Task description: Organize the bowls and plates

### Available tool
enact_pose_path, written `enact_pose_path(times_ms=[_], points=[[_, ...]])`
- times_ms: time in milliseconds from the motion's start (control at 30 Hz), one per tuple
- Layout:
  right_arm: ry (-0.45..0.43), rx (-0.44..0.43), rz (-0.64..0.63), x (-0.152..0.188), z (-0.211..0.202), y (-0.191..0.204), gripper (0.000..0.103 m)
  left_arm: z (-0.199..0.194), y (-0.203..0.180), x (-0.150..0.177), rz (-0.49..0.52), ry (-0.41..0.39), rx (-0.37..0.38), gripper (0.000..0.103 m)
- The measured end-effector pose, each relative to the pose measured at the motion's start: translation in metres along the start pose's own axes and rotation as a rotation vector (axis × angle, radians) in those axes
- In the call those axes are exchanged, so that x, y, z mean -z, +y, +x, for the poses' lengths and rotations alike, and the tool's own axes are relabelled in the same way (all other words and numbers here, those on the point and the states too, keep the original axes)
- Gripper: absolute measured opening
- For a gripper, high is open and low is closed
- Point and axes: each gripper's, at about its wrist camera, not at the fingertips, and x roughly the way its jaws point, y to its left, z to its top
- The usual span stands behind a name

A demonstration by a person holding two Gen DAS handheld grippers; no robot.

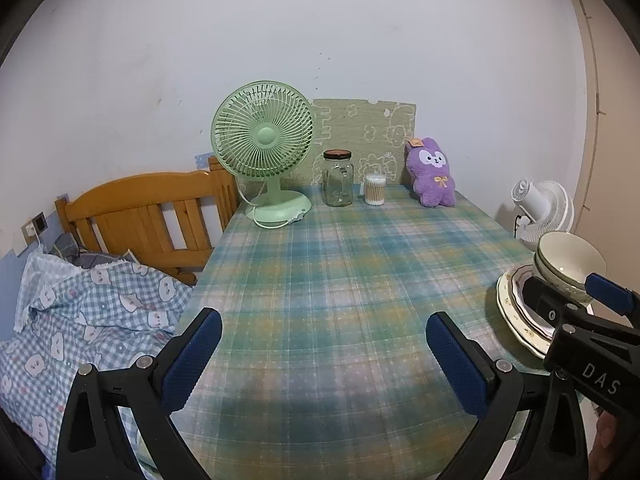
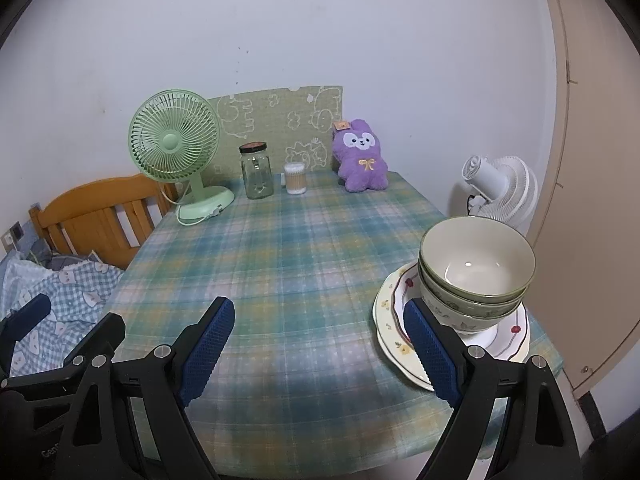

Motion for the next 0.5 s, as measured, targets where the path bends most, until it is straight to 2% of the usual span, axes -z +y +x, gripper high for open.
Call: enact_pose_path(times_ms=[500], points=[[-0.007, -0.004, -0.039, -0.0005, 0.0039, 0.0022, 0.089, 0.0023, 0.0035, 0.0036, -0.053, -0.004, -0.005, 0.103]])
